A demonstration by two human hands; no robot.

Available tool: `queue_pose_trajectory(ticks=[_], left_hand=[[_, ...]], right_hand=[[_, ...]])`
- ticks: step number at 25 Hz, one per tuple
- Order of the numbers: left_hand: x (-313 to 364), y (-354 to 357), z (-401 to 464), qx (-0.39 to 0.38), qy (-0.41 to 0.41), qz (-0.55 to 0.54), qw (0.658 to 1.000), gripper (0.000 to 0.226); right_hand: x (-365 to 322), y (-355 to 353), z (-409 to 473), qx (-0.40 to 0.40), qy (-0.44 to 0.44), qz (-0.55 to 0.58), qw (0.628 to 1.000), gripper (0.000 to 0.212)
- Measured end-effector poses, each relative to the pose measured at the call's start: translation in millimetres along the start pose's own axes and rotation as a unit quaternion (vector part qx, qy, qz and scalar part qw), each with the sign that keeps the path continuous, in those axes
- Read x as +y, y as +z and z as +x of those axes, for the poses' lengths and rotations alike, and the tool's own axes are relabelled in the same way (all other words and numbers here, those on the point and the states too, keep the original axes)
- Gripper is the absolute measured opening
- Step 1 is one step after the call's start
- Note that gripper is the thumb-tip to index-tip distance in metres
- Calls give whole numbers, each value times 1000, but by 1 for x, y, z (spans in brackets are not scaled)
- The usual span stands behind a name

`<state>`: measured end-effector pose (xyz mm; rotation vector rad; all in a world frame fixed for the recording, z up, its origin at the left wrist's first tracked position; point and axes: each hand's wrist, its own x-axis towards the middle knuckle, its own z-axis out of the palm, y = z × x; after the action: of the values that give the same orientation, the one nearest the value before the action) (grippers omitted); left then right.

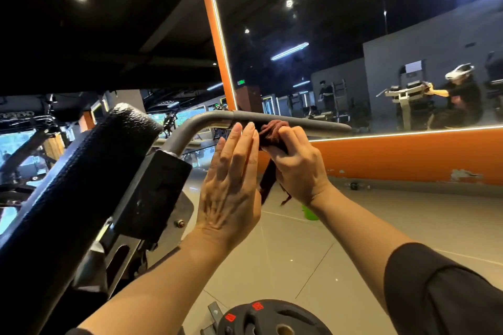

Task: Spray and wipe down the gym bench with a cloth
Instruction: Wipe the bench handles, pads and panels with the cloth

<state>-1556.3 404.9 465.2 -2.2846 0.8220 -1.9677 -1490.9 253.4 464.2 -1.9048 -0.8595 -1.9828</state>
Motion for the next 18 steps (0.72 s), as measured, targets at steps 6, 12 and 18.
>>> queue_pose_trajectory(ticks=[6,12,18], left_hand=[[16,17,12,-66,87,50,993,67],[31,39,17,-96,101,55,989,60],[31,48,22,-120,76,131,981,76]], right_hand=[[38,-5,-44,-31,79,-29,996,8],[91,-17,-56,-50,230,-74,969,13],[92,-15,-56,-92,95,-66,989,8]])
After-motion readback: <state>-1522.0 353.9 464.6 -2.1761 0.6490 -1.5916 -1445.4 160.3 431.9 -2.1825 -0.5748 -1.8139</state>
